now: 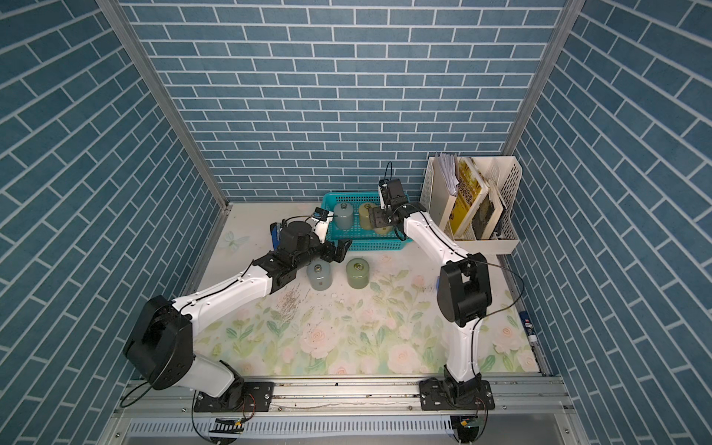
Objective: Take the tea canister out of the basket
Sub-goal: Pick up the tea canister from the basket, then place the tea canister at the center of the board.
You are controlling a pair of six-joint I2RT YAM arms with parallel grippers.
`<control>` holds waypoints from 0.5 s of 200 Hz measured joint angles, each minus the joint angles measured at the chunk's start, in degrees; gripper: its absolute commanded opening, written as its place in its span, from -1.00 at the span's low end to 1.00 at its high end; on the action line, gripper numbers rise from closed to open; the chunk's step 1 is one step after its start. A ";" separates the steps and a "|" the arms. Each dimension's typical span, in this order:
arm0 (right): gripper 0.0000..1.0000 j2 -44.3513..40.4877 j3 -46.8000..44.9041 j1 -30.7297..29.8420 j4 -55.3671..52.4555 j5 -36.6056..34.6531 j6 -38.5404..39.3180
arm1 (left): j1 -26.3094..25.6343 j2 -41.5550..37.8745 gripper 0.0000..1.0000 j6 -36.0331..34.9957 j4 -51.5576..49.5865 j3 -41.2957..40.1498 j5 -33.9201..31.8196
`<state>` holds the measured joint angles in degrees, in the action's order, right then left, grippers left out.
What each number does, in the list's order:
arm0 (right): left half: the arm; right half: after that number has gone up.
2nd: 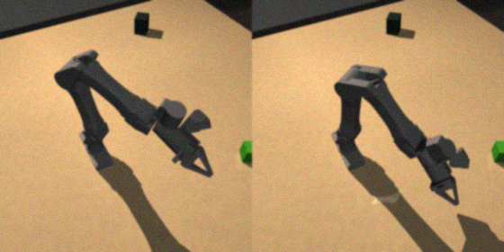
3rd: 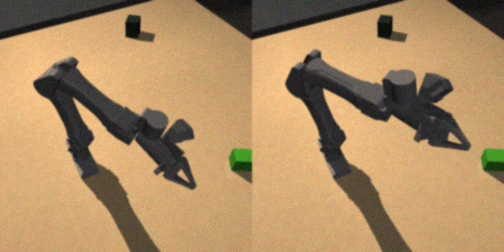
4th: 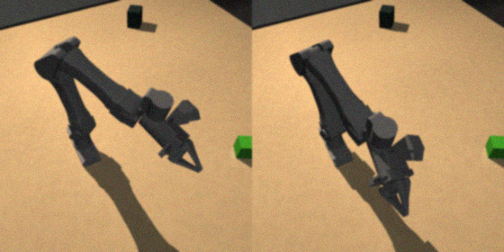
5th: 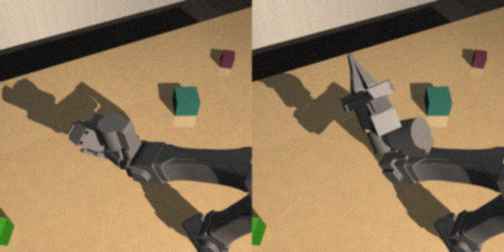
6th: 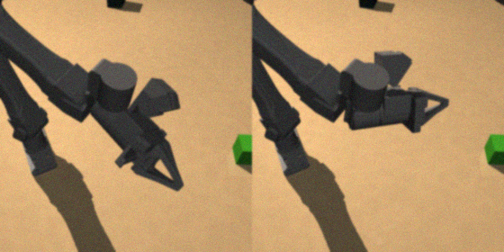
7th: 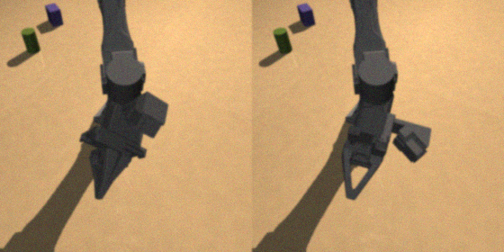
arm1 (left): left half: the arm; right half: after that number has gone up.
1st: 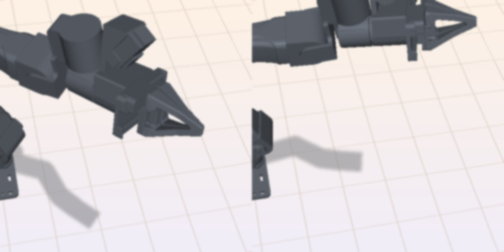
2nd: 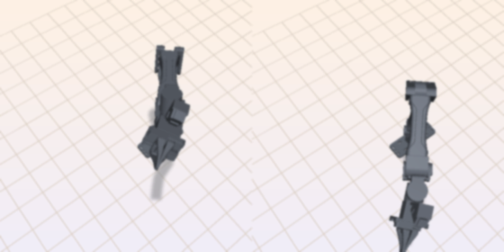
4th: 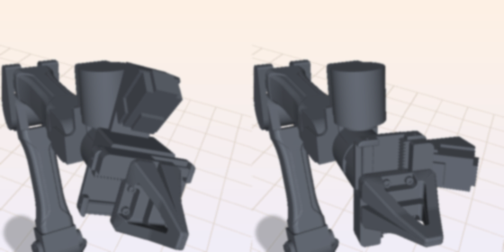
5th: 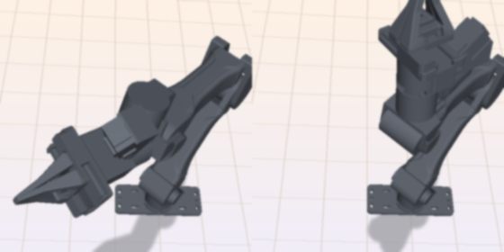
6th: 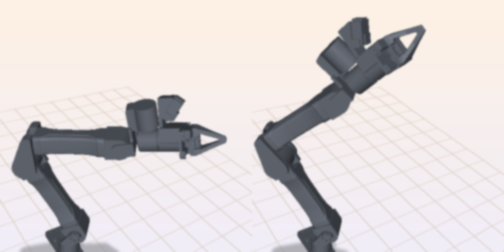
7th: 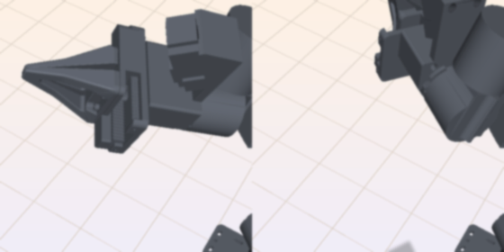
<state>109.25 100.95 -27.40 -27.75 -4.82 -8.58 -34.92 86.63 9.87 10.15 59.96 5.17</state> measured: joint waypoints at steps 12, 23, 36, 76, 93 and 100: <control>-1.00 -3.65 -1.68 -0.85 1.03 0.24 0.02 | 0.00 -0.52 1.00 0.04 0.02 0.00 0.00; -1.00 -6.86 -3.91 -1.60 2.01 0.33 0.02 | 0.00 -1.16 1.00 0.24 0.09 -0.04 0.00; -1.00 -10.71 -7.98 -2.60 3.74 0.33 0.04 | 0.00 -1.88 1.00 0.63 0.55 -0.26 0.09; -1.00 -20.59 -24.02 -4.98 6.38 -0.42 -0.20 | 0.00 -2.32 1.00 1.77 2.47 -0.72 1.73; -1.00 -23.30 -30.32 -5.35 6.40 -0.92 -0.44 | -0.09 -1.79 1.00 1.92 3.04 -0.85 2.43; -1.00 -24.13 -32.74 -5.33 6.51 -1.29 -0.66 | -0.24 -1.36 1.00 1.86 3.41 -0.85 2.43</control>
<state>85.12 68.20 -32.73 -21.23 -6.11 -9.23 -35.16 85.27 11.73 13.56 59.11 7.60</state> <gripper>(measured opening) 0.839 1.000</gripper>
